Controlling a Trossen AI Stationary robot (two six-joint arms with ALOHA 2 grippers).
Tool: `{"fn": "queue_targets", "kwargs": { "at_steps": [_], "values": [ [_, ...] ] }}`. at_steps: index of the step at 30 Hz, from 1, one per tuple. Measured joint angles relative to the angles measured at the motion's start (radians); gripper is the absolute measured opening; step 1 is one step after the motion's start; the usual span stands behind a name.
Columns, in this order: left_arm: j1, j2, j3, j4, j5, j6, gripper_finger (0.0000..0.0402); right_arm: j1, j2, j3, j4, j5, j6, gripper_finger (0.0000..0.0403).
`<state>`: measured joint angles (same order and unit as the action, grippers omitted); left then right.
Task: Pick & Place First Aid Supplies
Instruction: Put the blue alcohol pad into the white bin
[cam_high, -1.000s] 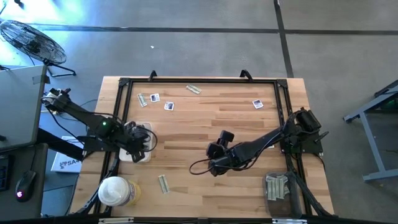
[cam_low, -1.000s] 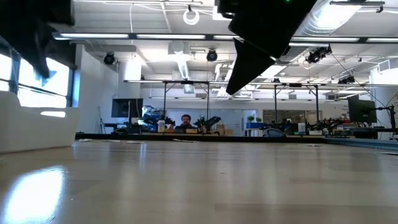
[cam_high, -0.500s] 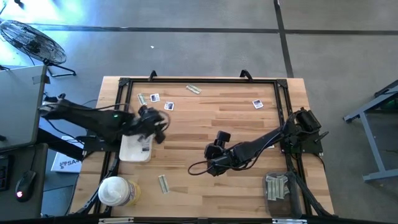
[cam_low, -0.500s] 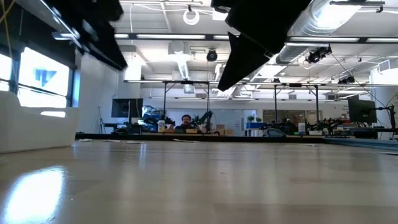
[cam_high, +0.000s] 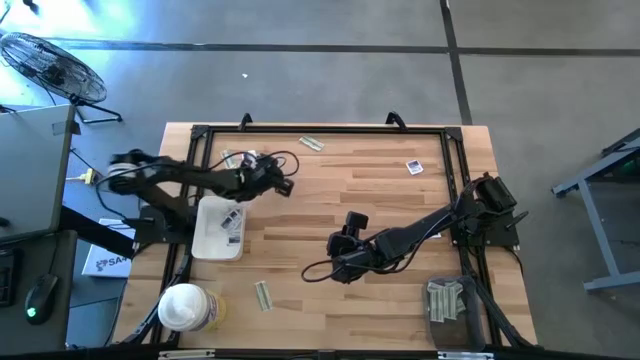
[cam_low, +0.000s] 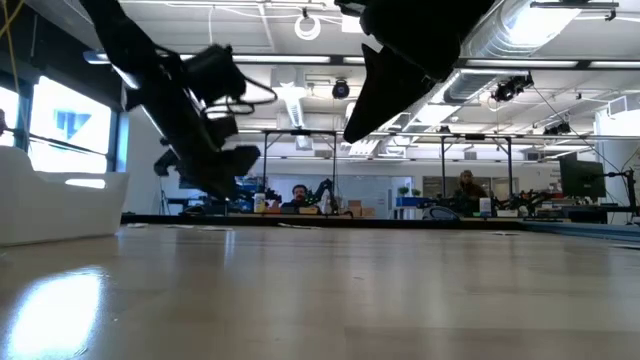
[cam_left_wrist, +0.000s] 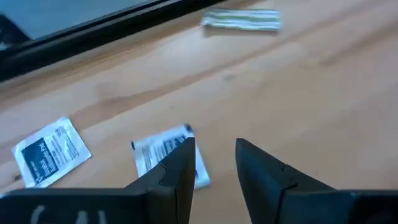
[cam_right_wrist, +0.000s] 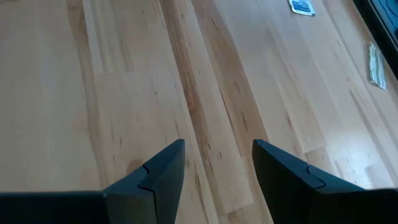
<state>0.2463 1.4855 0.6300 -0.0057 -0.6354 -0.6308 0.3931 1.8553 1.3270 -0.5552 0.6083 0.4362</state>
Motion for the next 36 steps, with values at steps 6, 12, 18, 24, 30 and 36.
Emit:
{"fn": "queue_targets", "kwargs": {
  "at_steps": [6,12,18,24,30,36],
  "values": [
    [0.099,0.096,0.001,0.004,0.028,-0.085,0.0112,0.000,0.000,0.000,-0.001,-0.001,0.000,0.0183],
    [0.163,0.097,-0.034,0.004,0.066,-0.144,0.0112,0.000,0.000,0.000,-0.001,-0.009,0.000,0.0183],
    [0.159,0.096,-0.067,0.018,0.063,-0.186,0.0112,0.000,0.000,0.000,-0.001,-0.011,0.000,0.0183],
    [0.148,0.096,-0.084,0.031,0.067,-0.207,0.0112,-0.001,0.000,0.000,-0.001,-0.011,0.000,0.0183],
    [0.106,0.100,-0.124,0.083,0.023,-0.213,0.0070,-0.001,0.000,0.000,-0.001,-0.007,0.000,0.0183],
    [0.100,0.100,-0.150,0.118,0.008,-0.215,0.0006,-0.001,0.000,0.000,-0.001,-0.006,0.000,0.0183]
  ]
}}
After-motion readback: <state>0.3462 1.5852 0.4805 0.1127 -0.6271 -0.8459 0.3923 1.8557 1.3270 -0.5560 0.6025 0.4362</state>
